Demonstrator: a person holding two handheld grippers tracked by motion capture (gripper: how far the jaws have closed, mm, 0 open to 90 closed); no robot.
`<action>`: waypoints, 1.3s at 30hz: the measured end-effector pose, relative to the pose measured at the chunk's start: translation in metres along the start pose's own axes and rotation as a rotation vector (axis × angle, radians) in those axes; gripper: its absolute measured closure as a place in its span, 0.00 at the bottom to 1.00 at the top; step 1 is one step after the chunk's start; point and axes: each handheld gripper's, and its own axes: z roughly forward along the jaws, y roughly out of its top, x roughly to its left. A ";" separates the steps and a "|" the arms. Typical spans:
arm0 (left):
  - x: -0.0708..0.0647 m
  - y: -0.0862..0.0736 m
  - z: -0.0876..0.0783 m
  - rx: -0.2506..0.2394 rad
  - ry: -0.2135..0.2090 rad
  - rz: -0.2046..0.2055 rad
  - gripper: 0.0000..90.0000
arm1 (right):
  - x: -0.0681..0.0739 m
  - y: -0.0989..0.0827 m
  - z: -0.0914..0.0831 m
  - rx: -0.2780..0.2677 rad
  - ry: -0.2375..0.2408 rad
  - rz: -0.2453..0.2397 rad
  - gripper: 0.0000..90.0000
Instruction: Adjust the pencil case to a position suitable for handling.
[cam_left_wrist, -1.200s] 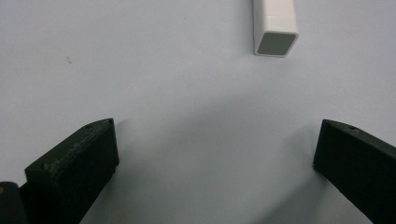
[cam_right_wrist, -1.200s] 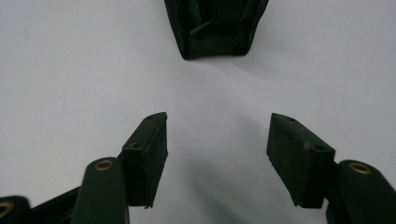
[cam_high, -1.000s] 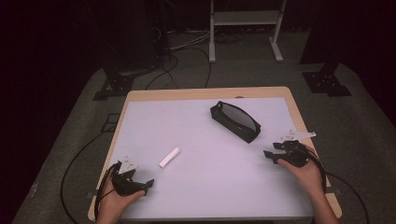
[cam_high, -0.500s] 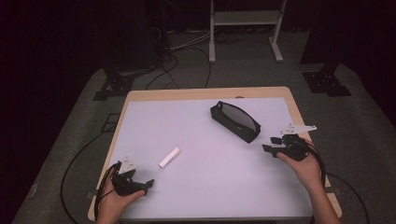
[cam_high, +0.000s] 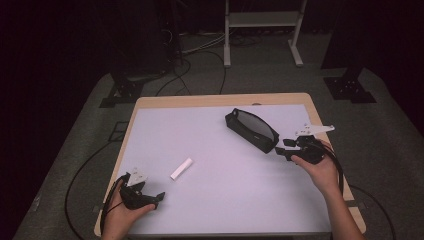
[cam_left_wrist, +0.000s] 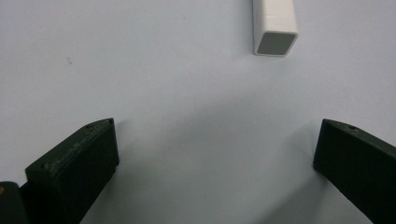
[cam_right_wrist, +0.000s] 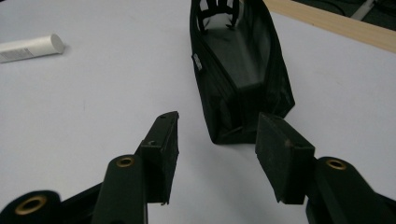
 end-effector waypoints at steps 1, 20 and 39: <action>0.000 0.000 0.000 0.000 0.000 0.000 0.00 | 0.001 0.002 0.000 -0.002 0.003 0.000 0.54; 0.000 0.000 0.000 -0.002 -0.003 -0.004 0.00 | 0.000 0.035 0.017 -0.010 0.020 -0.032 0.58; 0.001 0.000 0.000 -0.001 -0.004 -0.004 0.00 | -0.005 0.053 0.040 -0.006 0.031 -0.031 0.60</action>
